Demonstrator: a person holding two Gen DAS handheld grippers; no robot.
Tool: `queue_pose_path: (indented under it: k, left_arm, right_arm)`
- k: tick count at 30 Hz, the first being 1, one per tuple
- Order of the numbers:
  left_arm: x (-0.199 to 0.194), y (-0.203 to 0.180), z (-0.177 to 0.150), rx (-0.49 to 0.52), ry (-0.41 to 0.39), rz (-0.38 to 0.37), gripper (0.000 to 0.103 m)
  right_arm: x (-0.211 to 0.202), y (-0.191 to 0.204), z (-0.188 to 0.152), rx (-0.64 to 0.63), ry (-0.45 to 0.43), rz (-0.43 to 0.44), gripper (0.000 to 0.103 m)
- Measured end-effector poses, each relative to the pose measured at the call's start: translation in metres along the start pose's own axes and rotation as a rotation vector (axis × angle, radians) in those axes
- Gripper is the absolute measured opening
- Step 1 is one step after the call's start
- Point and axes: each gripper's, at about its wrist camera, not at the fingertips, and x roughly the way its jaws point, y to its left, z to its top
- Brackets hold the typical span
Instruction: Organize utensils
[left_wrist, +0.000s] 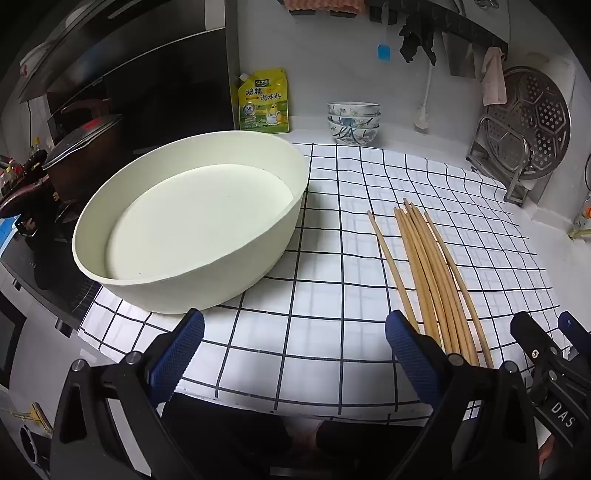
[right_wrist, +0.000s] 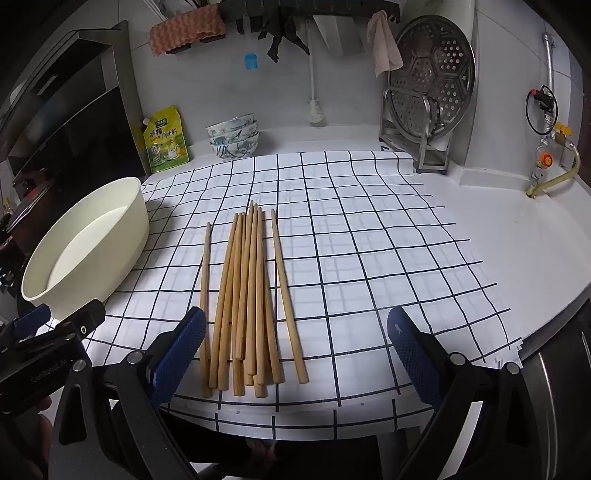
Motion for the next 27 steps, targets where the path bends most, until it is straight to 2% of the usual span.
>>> queue_pose_path:
  k: [27]
  left_arm:
    - [-0.0026, -0.0027, 0.0018, 0.004, -0.003, 0.005, 0.097]
  right_arm:
    - [-0.0016, 0.0029, -0.0002, -0.003, -0.012, -0.009, 0.094]
